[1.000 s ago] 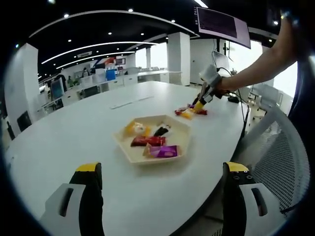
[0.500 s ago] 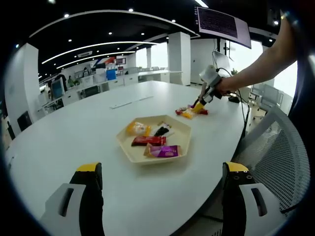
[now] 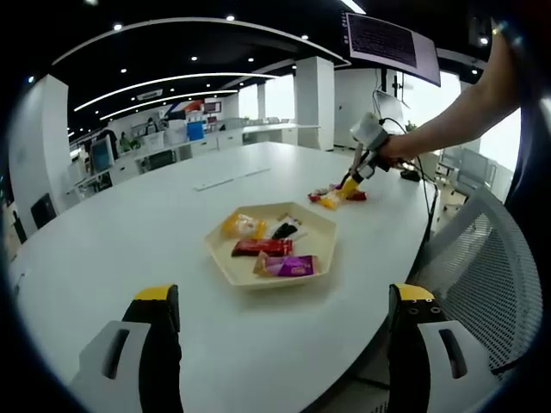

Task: Place the target food into the container with the food tongs after gripping and lifting it, then release it inside without dropping or visibly crushing the food.

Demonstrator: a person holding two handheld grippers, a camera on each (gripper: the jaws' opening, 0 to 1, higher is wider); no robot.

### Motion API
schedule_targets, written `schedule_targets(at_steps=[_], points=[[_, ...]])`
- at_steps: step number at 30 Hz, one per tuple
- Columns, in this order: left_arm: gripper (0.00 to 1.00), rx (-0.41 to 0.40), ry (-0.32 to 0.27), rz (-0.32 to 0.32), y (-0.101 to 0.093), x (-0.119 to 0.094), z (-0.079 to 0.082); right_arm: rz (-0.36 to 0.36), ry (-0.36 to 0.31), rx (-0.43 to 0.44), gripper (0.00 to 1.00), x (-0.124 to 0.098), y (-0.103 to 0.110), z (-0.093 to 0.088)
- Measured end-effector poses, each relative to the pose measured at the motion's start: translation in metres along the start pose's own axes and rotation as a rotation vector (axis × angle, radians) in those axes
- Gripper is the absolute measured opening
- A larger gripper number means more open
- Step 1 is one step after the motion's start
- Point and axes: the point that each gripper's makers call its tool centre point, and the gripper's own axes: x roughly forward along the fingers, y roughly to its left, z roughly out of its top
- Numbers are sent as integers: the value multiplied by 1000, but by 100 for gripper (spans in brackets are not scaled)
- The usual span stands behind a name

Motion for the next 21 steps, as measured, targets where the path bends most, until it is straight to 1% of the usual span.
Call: schedule_targets(at_steps=[7, 21], points=[[98, 2, -3, 3, 2, 0, 1, -6, 4, 6, 22, -6, -7, 9], [99, 18, 3, -7, 1, 2, 1, -11, 9, -25, 22, -15, -16, 21]])
